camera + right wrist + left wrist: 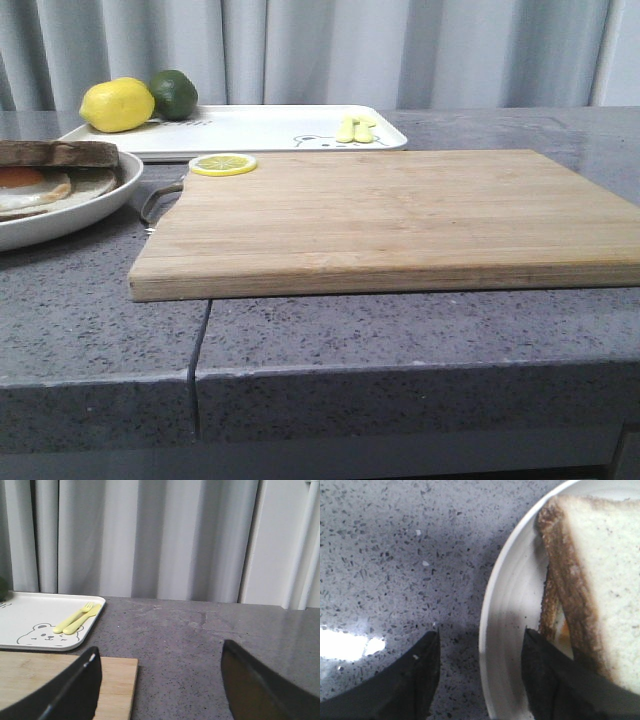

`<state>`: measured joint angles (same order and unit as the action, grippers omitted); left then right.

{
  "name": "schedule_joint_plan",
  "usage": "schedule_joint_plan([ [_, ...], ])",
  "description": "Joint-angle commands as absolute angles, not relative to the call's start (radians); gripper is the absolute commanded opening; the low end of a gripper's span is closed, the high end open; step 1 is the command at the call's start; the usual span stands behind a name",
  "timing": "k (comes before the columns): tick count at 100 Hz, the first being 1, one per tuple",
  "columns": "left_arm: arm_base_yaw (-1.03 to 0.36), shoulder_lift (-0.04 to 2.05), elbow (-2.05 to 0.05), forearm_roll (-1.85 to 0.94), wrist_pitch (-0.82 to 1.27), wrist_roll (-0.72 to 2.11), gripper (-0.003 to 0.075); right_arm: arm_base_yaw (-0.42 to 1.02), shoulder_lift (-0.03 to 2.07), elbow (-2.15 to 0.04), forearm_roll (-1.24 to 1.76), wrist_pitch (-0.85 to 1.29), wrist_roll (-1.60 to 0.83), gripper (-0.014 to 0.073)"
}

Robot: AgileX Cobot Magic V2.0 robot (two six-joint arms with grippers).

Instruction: Place bread and move sandwich to tray

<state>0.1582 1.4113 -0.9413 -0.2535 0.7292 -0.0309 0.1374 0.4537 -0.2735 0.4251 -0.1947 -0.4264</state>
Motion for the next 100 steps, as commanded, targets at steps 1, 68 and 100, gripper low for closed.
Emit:
schedule_joint_plan([
  [1, 0.16, 1.386, -0.974, -0.274, 0.702, -0.027, 0.0348, 0.129, 0.453, -0.299, 0.412, -0.275, -0.432, 0.0508],
  [68, 0.16, 1.386, -0.974, -0.323, 0.702, -0.027, 0.0227, 0.129, 0.453, -0.299, 0.412, -0.275, -0.431, 0.0508],
  [100, 0.16, 1.386, -0.974, -0.323, 0.702, -0.027, 0.0042, 0.129, 0.453, -0.299, 0.412, -0.275, -0.431, 0.0508],
])
